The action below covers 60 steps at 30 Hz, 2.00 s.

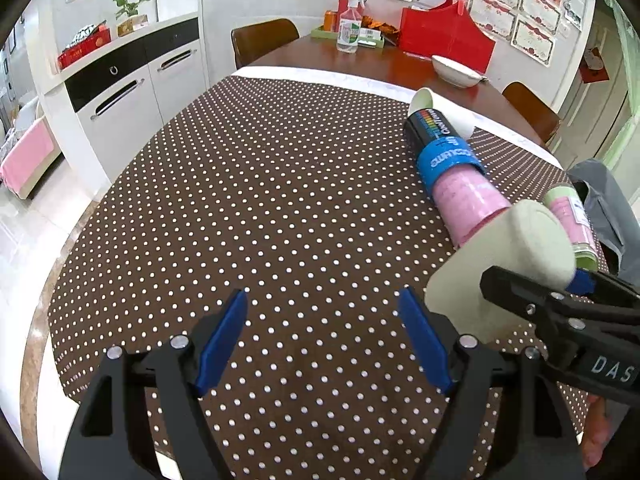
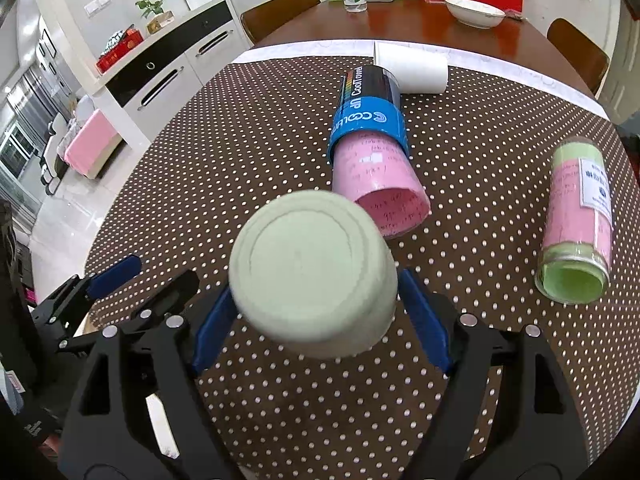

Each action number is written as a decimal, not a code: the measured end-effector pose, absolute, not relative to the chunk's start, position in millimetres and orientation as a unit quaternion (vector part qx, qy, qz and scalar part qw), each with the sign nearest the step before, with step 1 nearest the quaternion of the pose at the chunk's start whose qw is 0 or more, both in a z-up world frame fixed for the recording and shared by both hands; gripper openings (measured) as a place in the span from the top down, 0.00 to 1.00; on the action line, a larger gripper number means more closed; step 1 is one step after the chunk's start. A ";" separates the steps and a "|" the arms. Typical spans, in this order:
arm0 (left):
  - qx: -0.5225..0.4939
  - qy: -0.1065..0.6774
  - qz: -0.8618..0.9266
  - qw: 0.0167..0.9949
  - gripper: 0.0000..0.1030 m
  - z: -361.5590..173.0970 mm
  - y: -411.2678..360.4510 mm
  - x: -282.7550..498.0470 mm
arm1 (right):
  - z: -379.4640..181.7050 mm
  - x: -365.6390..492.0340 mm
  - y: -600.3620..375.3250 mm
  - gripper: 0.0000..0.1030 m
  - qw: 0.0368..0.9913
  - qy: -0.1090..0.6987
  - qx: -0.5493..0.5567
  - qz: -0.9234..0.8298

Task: Flip cup upside down
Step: 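Rotate the beige cup with the right gripper so its base faces up, then lower the inverted beige cup onto the tablecloth with the right gripper, then open the right gripper and withdraw it from the cup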

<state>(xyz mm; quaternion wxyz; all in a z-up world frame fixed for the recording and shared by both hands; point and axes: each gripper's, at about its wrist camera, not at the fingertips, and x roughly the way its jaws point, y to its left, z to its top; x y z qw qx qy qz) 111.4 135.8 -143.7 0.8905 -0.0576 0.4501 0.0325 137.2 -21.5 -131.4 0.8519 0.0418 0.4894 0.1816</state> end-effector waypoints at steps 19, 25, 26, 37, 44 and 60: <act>-0.034 0.398 0.013 0.917 0.25 -103.0 94.2 44.6 | -92.2 60.2 -66.0 0.24 0.880 0.432 0.055 0.190; -0.031 0.373 0.017 0.927 0.25 -88.1 77.7 30.9 | -77.3 38.3 -84.0 0.24 0.895 0.401 0.051 0.186; -0.029 0.366 0.018 0.930 0.25 -84.1 74.8 27.7 | -74.1 34.5 -86.9 0.24 0.898 0.394 0.049 0.186; -0.019 0.302 0.015 0.953 0.25 -47.7 48.8 1.2 | -47.7 3.7 -113.7 0.24 0.922 0.337 0.048 0.186; -0.011 0.269 0.000 0.963 0.25 -28.8 31.2 -15.3 | -33.8 -14.1 -132.1 0.24 0.934 0.302 0.059 0.180; -0.003 0.192 -0.001 0.981 0.25 1.9 13.7 -53.5 | -4.7 -46.2 -147.2 0.17 0.954 0.224 0.060 0.191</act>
